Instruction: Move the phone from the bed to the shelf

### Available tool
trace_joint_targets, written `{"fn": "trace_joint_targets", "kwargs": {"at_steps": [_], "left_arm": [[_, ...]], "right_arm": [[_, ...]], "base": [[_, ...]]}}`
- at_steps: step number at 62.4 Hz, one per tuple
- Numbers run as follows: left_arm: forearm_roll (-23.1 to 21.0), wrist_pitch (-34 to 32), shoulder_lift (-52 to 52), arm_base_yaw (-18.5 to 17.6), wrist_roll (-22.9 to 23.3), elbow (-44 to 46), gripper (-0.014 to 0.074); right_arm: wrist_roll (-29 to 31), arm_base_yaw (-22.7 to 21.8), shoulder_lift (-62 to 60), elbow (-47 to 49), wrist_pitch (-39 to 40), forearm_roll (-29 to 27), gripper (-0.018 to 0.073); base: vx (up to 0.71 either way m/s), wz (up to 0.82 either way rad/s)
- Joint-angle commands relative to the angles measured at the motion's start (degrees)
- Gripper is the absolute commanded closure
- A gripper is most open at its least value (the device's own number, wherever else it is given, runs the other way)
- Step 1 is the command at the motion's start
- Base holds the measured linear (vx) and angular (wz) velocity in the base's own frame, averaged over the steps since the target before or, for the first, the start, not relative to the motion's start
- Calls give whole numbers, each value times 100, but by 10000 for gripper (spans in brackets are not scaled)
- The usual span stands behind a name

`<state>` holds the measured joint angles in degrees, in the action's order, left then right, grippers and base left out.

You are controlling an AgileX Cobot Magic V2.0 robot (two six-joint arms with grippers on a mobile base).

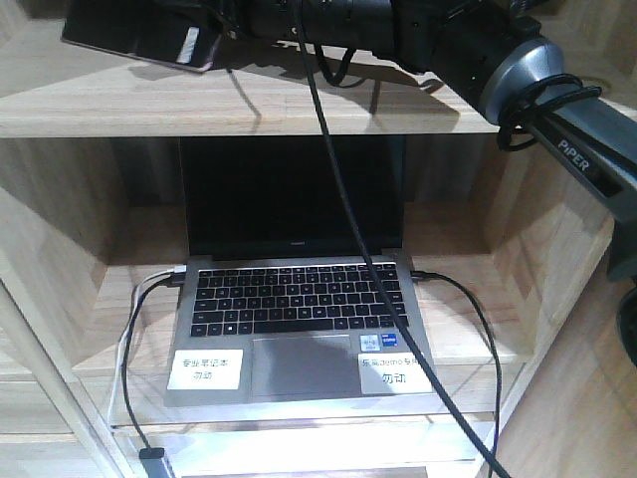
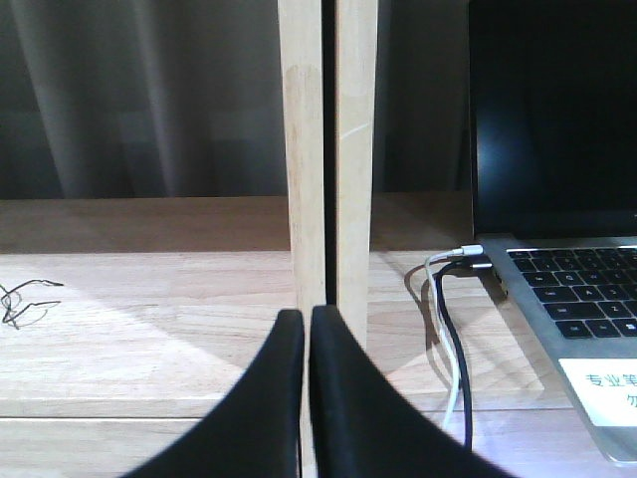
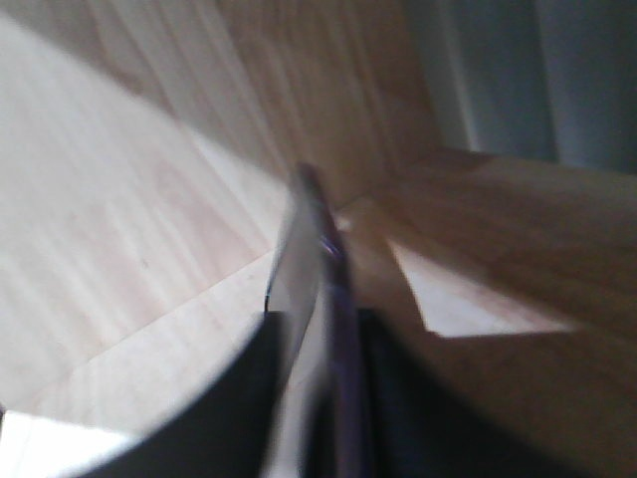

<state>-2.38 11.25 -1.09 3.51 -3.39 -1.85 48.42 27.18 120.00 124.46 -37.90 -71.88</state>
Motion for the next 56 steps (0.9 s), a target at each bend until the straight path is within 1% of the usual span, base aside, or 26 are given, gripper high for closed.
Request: {"fn": "trace_joint_targets", "kwargs": {"at_steps": [1, 8, 14, 29, 36, 40, 45, 49, 54, 56], "left_arm": [[-53, -399, -48, 2, 0, -41, 595], [-53, -399, -48, 2, 0, -41, 595], [-53, -399, -48, 2, 0, -41, 595], [-53, -399, -48, 2, 0, -41, 595], [-53, -399, -48, 2, 0, -41, 595], [-53, -399, -48, 2, 0, -41, 595], [-53, -399, -48, 2, 0, -41, 595], [-53, -399, -48, 2, 0, -41, 595], [-53, -399, -48, 2, 0, -41, 595], [-53, -399, -48, 2, 0, -41, 595]], "right_arm": [[68, -25, -327, 180, 278, -237, 81], [68, -25, -339, 180, 344, -222, -79], [68, -25, -375, 180, 356, -177, -170], [47, -25, -491, 180, 324, 51, -148], [29, -25, -605, 180, 199, 196, -120], [29, -25, -685, 180, 95, 311, -89], [27, -25, -814, 180, -36, 476, -28], [-30, -31, -935, 180, -111, 655, 45], [-263, -31, -1088, 180, -137, 945, 160], [-402, -31, -1151, 180, -137, 1115, 221]], "base": [[0, 0], [0, 0], [0, 0], [0, 0], [0, 0], [0, 0], [0, 0], [0, 0], [0, 0], [0, 0]]}}
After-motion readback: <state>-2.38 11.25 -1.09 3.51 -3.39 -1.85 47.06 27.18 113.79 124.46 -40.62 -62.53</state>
